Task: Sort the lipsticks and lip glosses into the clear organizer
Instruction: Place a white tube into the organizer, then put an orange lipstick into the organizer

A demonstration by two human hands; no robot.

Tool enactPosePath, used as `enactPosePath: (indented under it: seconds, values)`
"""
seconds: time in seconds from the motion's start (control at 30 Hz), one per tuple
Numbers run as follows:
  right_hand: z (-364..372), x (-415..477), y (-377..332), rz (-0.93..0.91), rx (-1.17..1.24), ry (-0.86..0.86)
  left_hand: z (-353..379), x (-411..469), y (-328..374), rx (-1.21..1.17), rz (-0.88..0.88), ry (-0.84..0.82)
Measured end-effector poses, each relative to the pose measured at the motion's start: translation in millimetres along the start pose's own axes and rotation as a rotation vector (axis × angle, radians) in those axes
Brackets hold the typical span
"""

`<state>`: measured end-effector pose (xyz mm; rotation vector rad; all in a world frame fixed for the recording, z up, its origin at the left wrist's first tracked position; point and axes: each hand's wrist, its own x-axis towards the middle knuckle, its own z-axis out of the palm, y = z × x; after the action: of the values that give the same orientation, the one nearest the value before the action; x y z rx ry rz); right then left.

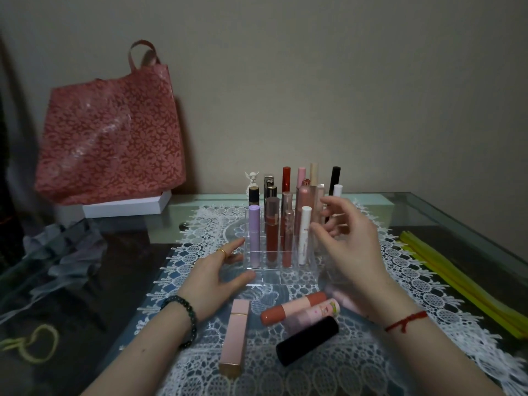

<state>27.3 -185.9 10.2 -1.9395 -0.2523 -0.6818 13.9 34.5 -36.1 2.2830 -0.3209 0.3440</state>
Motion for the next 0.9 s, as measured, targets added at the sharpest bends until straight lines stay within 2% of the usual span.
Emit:
enactPosePath:
  seconds: [0.1,0.27,0.37,0.53,0.9]
  values:
    - [-8.8,-3.4,-17.3,-0.111,-0.053,-0.144,-0.2,-0.1,0.5,-0.011,0.001,0.000]
    - [-6.3,-16.6,-35.4,-0.228,-0.234,-0.666,0.2,-0.4,0.0,-0.011,-0.004,-0.004]
    - [-0.3,-19.2,-31.8,-0.193,-0.301,-0.869,0.0,-0.6,-0.8,-0.005,0.002,-0.001]
    - [0.4,-20.2,-24.8,-0.151,-0.344,-0.976,0.0,-0.3,-0.7,0.006,0.000,0.001]
    - [0.2,-20.2,-23.4,-0.154,-0.423,-1.025,-0.4,-0.4,0.4,-0.002,-0.003,-0.006]
